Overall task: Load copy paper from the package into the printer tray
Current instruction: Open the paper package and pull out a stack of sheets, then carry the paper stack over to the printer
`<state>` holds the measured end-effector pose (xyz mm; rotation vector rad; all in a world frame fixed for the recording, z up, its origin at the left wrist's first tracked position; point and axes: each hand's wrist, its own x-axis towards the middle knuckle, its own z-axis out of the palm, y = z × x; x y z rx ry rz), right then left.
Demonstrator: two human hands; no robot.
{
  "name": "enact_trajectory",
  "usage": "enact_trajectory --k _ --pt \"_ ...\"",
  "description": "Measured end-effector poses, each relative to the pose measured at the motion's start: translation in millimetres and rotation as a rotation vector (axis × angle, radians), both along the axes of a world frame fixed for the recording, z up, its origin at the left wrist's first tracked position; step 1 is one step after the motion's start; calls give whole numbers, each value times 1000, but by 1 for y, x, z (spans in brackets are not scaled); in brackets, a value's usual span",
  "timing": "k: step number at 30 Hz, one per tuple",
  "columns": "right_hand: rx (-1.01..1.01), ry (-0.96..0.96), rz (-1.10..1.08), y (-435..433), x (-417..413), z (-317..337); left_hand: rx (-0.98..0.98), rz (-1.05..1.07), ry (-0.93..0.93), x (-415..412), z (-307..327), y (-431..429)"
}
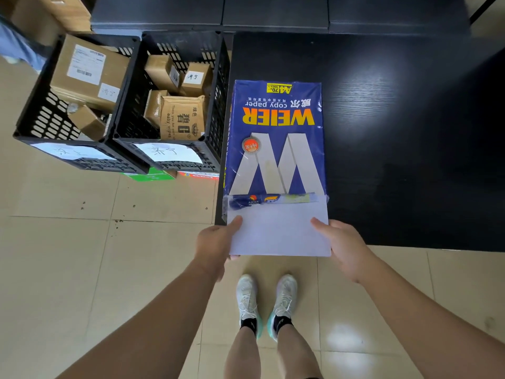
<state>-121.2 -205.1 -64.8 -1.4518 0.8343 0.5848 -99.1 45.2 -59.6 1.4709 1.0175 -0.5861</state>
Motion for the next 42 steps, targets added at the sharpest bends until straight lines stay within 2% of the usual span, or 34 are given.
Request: enact_trajectory --k 6,9,13,20,32,36,42 --pt "42 -21 14 8 -8 -4 -190 -124 26 -7 -2 -4" --pt "-22 -41 22 11 -24 -1 -152 -202 -41 -24 3 -6" --pt "-71 -59 20 14 -51 2 -124 -185 -107 -54 12 -9" --pt "-193 -86 49 30 -120 22 -127 -219 -110 -121 24 2" --pt "-229 -156 -224 61 -282 95 -146 -375 -233 -248 105 15" --pt "-258 -205 -370 32 -330 139 -139 -544 -315 -257 141 -29" --pt "-351 -248 -677 -39 -414 180 -206 -886 -420 -285 187 -142"
